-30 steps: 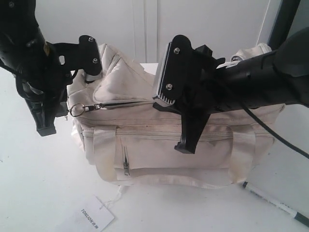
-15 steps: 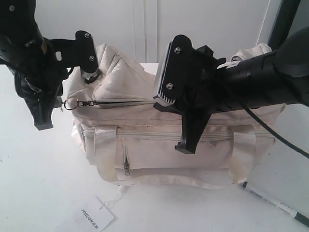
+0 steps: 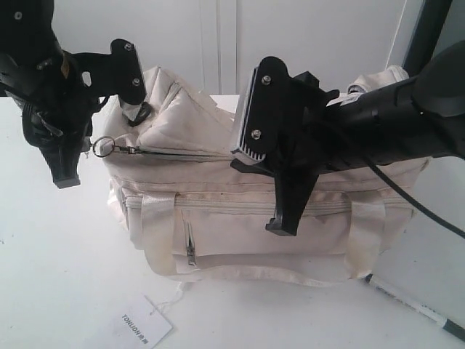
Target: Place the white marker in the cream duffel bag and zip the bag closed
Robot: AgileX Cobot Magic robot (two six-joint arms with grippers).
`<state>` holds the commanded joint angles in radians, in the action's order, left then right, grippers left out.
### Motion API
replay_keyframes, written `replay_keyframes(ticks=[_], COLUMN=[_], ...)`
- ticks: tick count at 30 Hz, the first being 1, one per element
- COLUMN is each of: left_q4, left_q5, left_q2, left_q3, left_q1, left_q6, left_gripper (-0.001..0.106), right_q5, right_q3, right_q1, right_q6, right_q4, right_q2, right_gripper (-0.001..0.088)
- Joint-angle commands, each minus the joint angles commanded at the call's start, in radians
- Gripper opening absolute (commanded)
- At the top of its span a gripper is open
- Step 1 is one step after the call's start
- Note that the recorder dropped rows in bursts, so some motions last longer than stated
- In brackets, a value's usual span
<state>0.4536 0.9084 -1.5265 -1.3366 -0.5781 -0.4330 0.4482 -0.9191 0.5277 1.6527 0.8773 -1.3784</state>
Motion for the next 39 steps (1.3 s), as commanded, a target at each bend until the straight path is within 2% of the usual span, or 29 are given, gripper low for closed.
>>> replay_keyframes(ticks=[4, 16, 23, 26, 29, 32, 34, 39], left_q4=[0.002, 0.022, -0.089, -0.102, -0.102, -0.102, -0.102, -0.102], left_q5=[0.004, -0.003, -0.028, -0.037, -0.040, -0.028, -0.016, 0.012], left_q2=[-0.021, -0.069, -0.069, -0.069, -0.069, -0.069, -0.068, 0.001], left_q3=[0.000, 0.000, 0.000, 0.000, 0.000, 0.000, -0.002, -0.002], left_q1=[0.000, 0.058, 0.058, 0.058, 0.058, 0.058, 0.058, 0.058], left_q6=[0.015, 0.125, 0.121, 0.115, 0.113, 0.113, 0.113, 0.113], left_gripper=[0.000, 0.000, 0.000, 0.010, 0.028, 0.044, 0.050, 0.053], right_q5=[0.010, 0.011, 0.011, 0.011, 0.011, 0.011, 0.011, 0.020], right_q3=[0.000, 0.000, 0.000, 0.000, 0.000, 0.000, 0.000, 0.000], right_q1=[0.000, 0.000, 0.000, 0.000, 0.000, 0.000, 0.000, 0.000], right_q6=[0.000, 0.000, 0.000, 0.000, 0.000, 0.000, 0.000, -0.079], right_q4=[0.000, -0.015, -0.015, -0.015, -0.018, -0.018, -0.018, -0.015], right_q2=[0.000, 0.000, 0.000, 0.000, 0.000, 0.000, 0.000, 0.000], right_gripper=[0.0000, 0.0000, 0.0000, 0.0000, 0.0002, 0.0062, 0.0141, 0.0450])
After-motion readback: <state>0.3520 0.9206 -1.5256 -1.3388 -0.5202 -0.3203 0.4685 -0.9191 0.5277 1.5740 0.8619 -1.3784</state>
